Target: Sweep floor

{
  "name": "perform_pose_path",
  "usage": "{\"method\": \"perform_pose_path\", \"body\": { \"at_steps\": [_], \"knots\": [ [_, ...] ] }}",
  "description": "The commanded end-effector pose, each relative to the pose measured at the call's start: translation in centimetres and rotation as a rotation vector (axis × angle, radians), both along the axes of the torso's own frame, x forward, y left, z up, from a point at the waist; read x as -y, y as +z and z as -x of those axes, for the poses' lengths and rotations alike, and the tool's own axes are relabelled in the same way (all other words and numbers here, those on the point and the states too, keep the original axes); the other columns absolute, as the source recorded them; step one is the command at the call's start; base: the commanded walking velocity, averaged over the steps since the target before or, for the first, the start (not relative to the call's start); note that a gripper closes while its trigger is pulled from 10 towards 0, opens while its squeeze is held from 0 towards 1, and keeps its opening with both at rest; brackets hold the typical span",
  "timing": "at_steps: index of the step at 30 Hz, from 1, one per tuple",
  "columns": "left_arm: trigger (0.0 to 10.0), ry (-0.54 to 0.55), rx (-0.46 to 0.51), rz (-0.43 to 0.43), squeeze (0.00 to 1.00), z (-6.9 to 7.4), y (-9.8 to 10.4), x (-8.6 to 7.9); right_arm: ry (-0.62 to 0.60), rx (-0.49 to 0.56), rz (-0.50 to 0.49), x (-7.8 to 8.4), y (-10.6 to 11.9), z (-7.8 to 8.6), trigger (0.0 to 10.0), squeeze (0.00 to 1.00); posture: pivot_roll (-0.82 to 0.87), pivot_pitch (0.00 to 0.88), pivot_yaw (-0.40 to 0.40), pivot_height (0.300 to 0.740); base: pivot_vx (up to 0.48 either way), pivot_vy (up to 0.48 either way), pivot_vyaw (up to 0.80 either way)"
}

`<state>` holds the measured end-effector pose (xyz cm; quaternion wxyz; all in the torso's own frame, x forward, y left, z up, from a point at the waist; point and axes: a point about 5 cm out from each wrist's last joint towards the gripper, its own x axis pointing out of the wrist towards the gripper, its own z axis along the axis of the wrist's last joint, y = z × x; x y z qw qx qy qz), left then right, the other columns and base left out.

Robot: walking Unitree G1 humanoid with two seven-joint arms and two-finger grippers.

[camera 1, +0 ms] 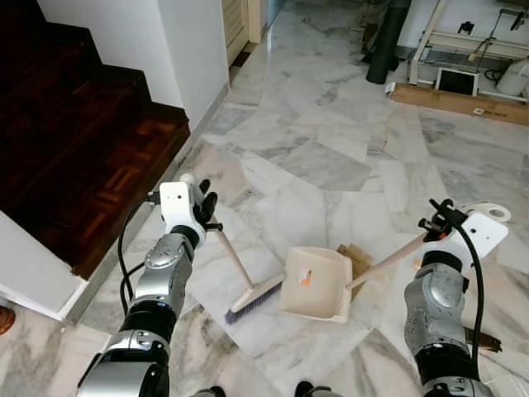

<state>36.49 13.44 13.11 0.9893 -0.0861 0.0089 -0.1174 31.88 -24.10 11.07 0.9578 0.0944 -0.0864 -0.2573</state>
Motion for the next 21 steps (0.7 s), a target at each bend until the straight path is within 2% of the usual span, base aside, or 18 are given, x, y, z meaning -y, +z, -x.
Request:
{"method": "perform_pose_path", "body": {
  "at_steps": [1,3,6,8,12,14,15,17,21],
  "knots": [
    [10.0,-0.104,0.018,0.091,0.0,0.0,0.9,1.8,0.008,0.074,-0.055,-0.7,1.4,-0.7,10.0,0.0,-0.04,0.122,0.009,0.74,0.0,0.0,0.0],
    [10.0,-0.115,0.017,0.094,0.0,0.0,0.9,1.8,0.008,0.074,-0.056,-0.7,1.4,-0.7,10.0,0.0,-0.04,0.121,0.009,0.74,0.0,0.0,0.0],
    [10.0,-0.191,0.019,0.084,0.0,0.3,1.1,2.5,0.005,0.075,-0.062,-0.7,1.4,-0.7,10.0,0.0,-0.04,0.118,0.01,0.74,0.0,0.0,0.0],
    [10.0,-0.184,0.027,0.069,0.0,0.3,1.1,2.5,0.004,0.076,-0.064,-0.7,1.5,-0.7,10.0,0.0,-0.04,0.117,0.012,0.74,0.0,0.0,0.0],
    [10.0,-0.064,0.037,0.046,0.0,-0.2,1.2,1.3,0.006,0.079,-0.065,-0.8,1.6,-0.8,10.0,0.0,-0.04,0.121,0.013,0.74,0.0,0.0,0.0],
    [10.0,0.029,0.053,0.02,0.0,-0.5,1.6,0.2,0.008,0.077,-0.065,-0.8,1.5,-0.7,10.0,0.0,-0.04,0.121,0.013,0.74,0.0,0.0,0.0],
    [10.0,0.029,0.053,0.02,0.0,-0.5,1.6,0.2,0.008,0.077,-0.065,-0.8,1.5,-0.7,10.0,0.0,-0.04,0.121,0.013,0.74,0.0,0.0,0.0],
    [10.0,0.134,0.105,-0.015,0.0,-0.7,2.6,-1.3,0.012,0.067,-0.065,-0.9,1.2,-0.6,10.0,0.0,-0.04,0.12,0.013,0.74,0.0,0.0,0.0],
    [10.0,0.191,0.141,-0.005,0.0,-0.8,3.3,-2.2,0.013,0.062,-0.066,-0.9,1.1,-0.6,10.0,0.0,-0.04,0.127,0.014,0.74,0.0,0.0,0.0]
  ]
}}
